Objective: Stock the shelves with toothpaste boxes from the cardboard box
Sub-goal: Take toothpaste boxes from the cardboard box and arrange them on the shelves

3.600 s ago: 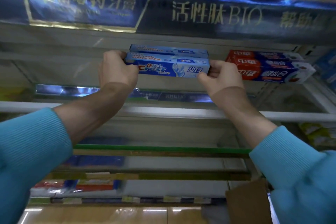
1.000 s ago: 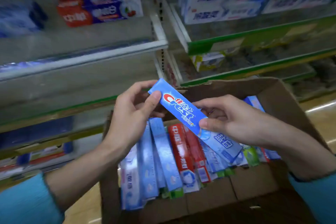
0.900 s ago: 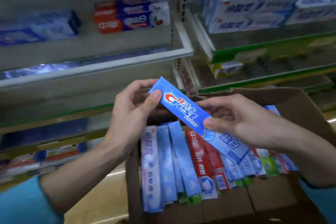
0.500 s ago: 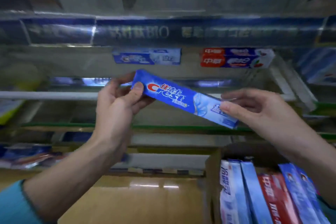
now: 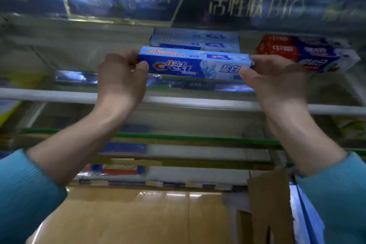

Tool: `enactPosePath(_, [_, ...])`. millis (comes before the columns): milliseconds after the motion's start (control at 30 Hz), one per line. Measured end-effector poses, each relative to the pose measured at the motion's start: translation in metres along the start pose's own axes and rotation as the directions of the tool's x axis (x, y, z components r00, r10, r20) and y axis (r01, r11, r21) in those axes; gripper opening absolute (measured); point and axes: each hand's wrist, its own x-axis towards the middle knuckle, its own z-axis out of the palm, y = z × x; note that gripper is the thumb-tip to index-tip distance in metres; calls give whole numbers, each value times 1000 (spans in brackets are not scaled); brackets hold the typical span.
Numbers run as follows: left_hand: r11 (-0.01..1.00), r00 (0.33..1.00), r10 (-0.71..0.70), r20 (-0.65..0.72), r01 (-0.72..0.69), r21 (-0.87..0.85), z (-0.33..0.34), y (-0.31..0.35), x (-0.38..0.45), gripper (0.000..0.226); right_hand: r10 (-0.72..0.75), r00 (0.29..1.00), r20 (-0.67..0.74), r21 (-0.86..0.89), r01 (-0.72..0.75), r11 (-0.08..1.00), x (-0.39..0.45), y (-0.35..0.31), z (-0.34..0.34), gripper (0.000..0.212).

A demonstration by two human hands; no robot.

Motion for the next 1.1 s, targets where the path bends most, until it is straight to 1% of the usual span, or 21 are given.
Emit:
enactPosePath(67, [1000,999,-3,41,2,31,6,4,6,28,-8,1000,-29,-53,6,999,7,7,8,18])
enactPosePath(133, [999,995,-32,91,30,20,13,0,10,28,-24,998,-51,-82,20,996,12,15,13,21])
enactPosePath(200, [998,992,-57,115,60,-27,18,-4,13,31,-45,998,-54,-76,40,996,13,19,16,21])
enactPosePath(267, [995,990,-50,129,60,-78,21,-3,14,39,-59,998,-33,-69,57,996,15,21,18,23])
enactPosePath(333, [993,991,-43,126,57,-105,23,-1,14,44,-63,998,-13,-82,62,995,17,22,20,24])
enactPosePath(467, [988,991,-28,135,48,-145,26,-4,18,39,-72,997,-1,-77,71,994,18,23,19,24])
enactPosePath(533, [988,993,-29,111,45,-148,28,-6,20,40,-71,997,9,-80,71,994,18,23,18,23])
enactPosePath(667, [987,997,-23,78,35,-158,32,-8,20,36,-61,998,26,-68,62,996,18,23,18,23])
enactPosePath(800, [983,997,-29,78,43,-178,33,-7,19,47,-55,998,27,-69,56,996,19,23,18,23])
enactPosePath(900, [987,995,-29,95,43,-155,29,-5,15,48,-31,999,38,-87,34,996,19,24,16,28])
enactPosePath(1000, [993,994,-53,95,63,-102,31,-1,9,39,-5,997,83,-94,13,995,16,19,9,32])
enactPosePath(1067, [996,996,-86,38,86,-8,35,2,3,29,18,993,114,-111,-6,994,12,17,1,34])
enactPosePath(1100, [995,996,-87,-4,87,51,37,5,-2,28,26,992,120,-128,-11,992,11,16,-5,34])
